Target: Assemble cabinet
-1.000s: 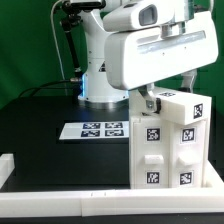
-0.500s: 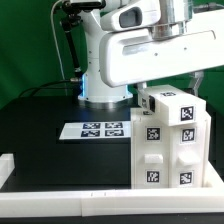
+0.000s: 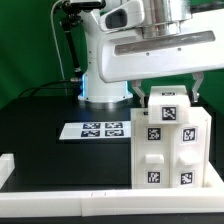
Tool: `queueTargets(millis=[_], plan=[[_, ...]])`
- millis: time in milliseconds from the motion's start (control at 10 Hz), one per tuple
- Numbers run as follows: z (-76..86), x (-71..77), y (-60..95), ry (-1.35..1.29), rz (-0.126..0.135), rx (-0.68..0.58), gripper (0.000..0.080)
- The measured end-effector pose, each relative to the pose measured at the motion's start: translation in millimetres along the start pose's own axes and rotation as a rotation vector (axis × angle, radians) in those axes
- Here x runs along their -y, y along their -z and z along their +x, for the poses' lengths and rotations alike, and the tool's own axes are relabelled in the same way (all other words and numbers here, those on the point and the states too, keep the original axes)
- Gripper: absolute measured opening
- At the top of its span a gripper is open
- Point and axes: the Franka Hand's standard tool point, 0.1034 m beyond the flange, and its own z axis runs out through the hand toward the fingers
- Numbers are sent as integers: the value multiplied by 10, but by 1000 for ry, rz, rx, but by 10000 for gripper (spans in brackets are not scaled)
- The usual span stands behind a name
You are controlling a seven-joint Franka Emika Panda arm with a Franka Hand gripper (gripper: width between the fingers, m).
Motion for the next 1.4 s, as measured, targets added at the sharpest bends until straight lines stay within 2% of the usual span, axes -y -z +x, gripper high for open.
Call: queueTargets(millis=[200, 700, 900, 1200, 1400], plan=[[13, -13, 3, -148, 13, -17, 560], [34, -55, 6, -461, 21, -13, 560], [-7, -82, 8, -722, 25, -8, 560], [-70, -91, 9, -1045, 47, -12, 560], [-67, -94, 10, -1136, 55, -2, 560]])
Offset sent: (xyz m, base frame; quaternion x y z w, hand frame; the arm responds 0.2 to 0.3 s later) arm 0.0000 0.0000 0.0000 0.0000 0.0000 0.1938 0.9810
